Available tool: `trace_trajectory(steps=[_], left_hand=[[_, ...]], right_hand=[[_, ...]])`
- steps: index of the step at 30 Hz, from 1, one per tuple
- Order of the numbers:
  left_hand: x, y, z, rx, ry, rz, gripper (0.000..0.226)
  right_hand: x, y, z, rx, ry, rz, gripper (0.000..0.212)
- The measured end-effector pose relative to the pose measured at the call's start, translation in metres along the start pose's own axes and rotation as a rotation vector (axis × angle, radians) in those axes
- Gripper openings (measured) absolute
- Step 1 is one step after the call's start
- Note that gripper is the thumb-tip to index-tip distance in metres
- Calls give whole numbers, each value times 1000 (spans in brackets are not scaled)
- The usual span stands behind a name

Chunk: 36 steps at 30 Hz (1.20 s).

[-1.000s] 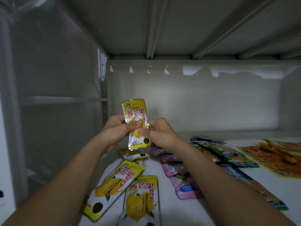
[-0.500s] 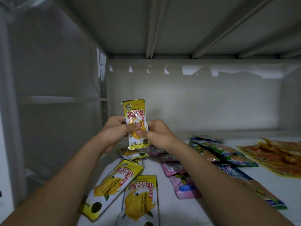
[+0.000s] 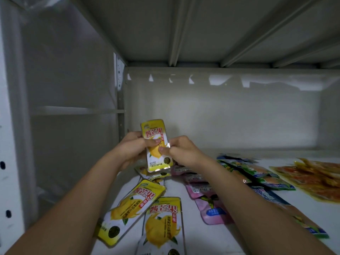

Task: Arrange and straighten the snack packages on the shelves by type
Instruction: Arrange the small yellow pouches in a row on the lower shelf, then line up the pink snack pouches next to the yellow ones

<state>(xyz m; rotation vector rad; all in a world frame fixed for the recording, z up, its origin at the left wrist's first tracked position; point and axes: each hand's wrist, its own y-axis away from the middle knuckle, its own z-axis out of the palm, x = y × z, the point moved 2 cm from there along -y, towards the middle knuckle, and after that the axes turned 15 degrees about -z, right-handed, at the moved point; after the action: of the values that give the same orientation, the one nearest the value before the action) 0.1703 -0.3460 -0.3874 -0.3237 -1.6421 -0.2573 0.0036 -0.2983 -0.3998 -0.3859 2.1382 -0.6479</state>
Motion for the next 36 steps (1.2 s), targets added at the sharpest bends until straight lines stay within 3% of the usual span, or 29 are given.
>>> trace_trajectory(steps=[3, 6, 10, 15, 18, 20, 23, 26, 31, 33, 36], left_hand=[[-7, -6, -10, 32, -35, -133, 26], [-13, -9, -19, 74, -214, -214, 27], [-16, -9, -24, 209, -549, -233, 43], [-20, -5, -20, 295, -706, -219, 42], [-25, -17, -19, 274, -738, -177, 27], [-26, -22, -13, 298, -720, -116, 37], [-23, -25, 6, 281, -714, 34, 3], [-14, -32, 31, 171, -771, 69, 14], [-12, -49, 66, 93, -998, -84, 38], [-21, -54, 72, 67, -1000, -122, 51], [-32, -63, 72, 95, -946, -106, 53]], right_hand=[[1, 1, -10, -5, 21, 84, 36], [0, 4, -29, -28, 131, 142, 37], [9, 11, -57, -49, 226, 231, 36], [36, 15, -73, -63, 298, 322, 38], [42, 11, -77, -77, 348, 335, 44], [46, 7, -75, -80, 390, 346, 45], [57, 4, -68, -74, 476, 354, 39], [63, 8, -61, -121, 553, 363, 46], [71, 12, -60, -180, 593, 366, 52], [75, 10, -61, -167, 587, 356, 52], [76, 8, -62, -133, 574, 337, 49]])
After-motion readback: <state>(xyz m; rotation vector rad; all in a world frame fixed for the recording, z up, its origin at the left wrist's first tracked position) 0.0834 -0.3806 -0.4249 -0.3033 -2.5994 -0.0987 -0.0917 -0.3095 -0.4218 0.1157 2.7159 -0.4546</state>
